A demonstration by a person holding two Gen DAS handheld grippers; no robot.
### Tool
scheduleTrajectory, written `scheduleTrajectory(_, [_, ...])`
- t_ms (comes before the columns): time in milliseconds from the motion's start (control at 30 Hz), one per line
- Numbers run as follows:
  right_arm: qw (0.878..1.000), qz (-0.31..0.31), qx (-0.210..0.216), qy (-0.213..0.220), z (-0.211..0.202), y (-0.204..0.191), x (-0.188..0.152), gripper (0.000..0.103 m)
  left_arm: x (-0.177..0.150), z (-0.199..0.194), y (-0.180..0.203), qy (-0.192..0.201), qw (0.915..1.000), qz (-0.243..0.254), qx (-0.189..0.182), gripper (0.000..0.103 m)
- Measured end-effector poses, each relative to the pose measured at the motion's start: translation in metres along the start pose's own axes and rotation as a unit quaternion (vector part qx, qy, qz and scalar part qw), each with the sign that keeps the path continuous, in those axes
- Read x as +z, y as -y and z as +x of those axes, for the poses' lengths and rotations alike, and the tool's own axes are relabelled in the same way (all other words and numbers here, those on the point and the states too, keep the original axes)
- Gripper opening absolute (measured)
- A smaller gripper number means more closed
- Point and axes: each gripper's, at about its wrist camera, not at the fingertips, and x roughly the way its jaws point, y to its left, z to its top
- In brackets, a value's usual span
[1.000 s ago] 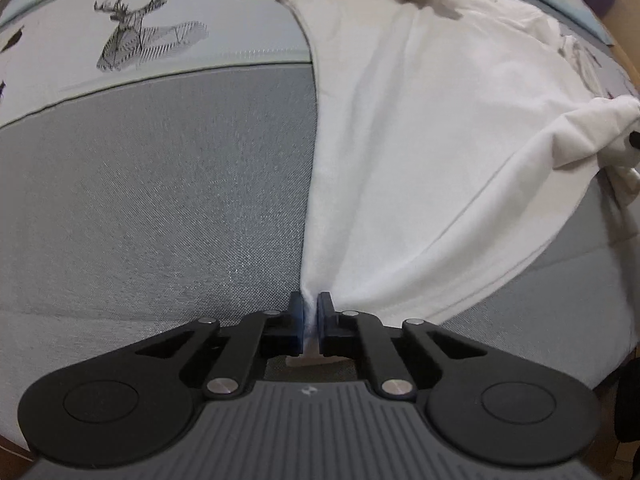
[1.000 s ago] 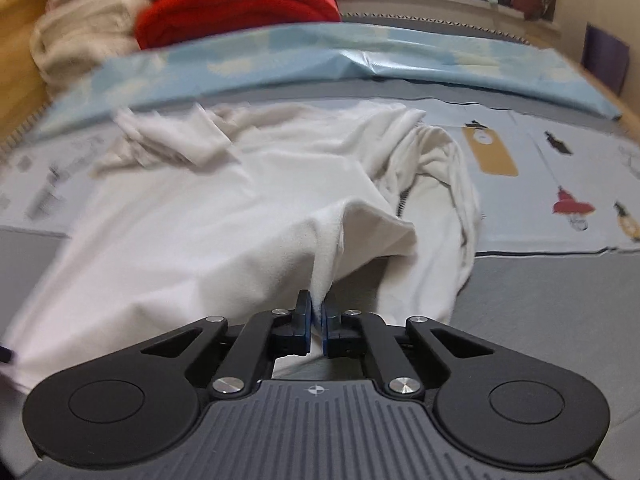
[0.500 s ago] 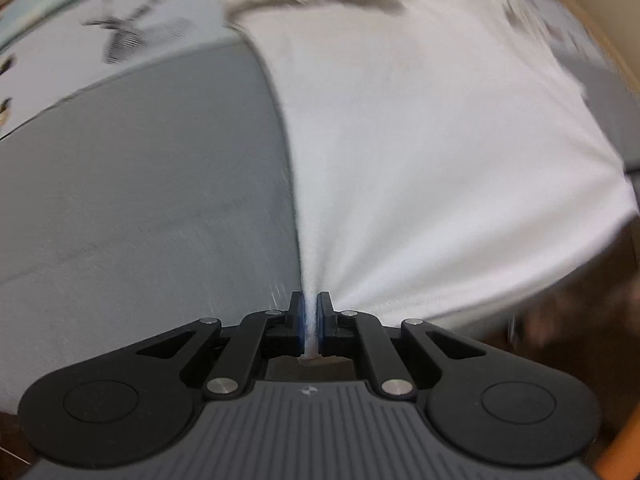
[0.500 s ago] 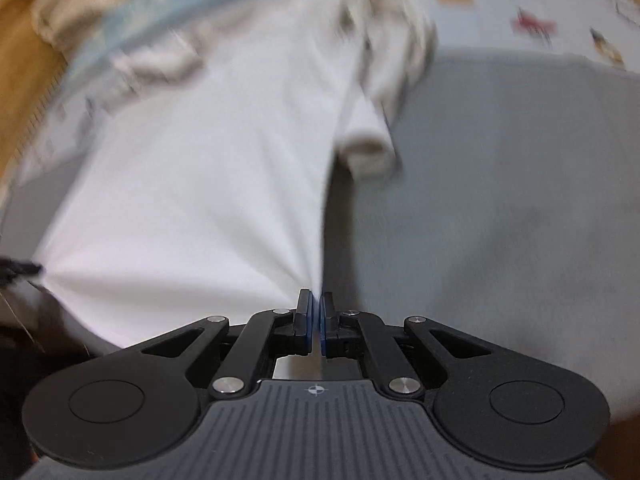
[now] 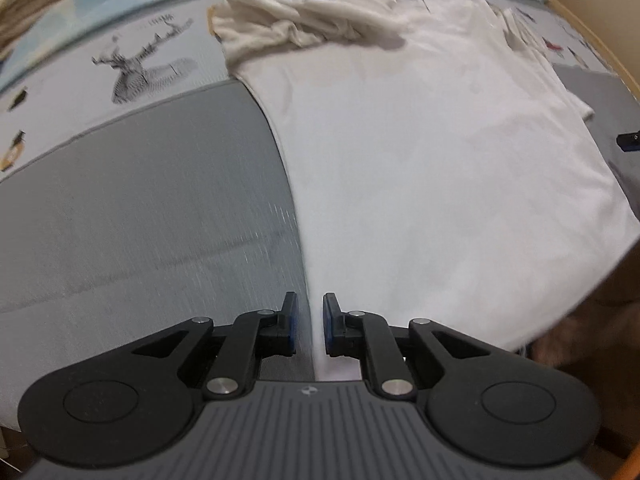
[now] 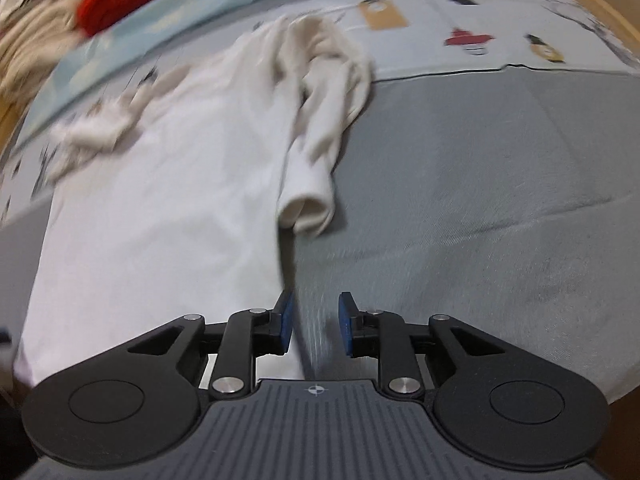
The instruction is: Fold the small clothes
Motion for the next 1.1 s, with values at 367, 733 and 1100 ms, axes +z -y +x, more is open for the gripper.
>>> scheduleTrajectory(367, [0.992,0.115,-0.006,0.057,0.039,0.016,0.044,0.034,0.041,0.018,0.001,0.015,0.9983,-0.05,0.026,0.02])
scheduleTrajectory(733, [0.996,0.087,-0.019,0.031,0.107,-0.003,0.092,0.021,0.07,0.048,-0.011,-0.016,0.997,-0.068,0.033,0.023])
scheduleTrajectory(1100, [0.858,-0.21,-0.401,0.241,0.056,0.023,0.099,0.011,0.106,0.052,0.0,0.007,0.9978,-0.062,0.022,0.023])
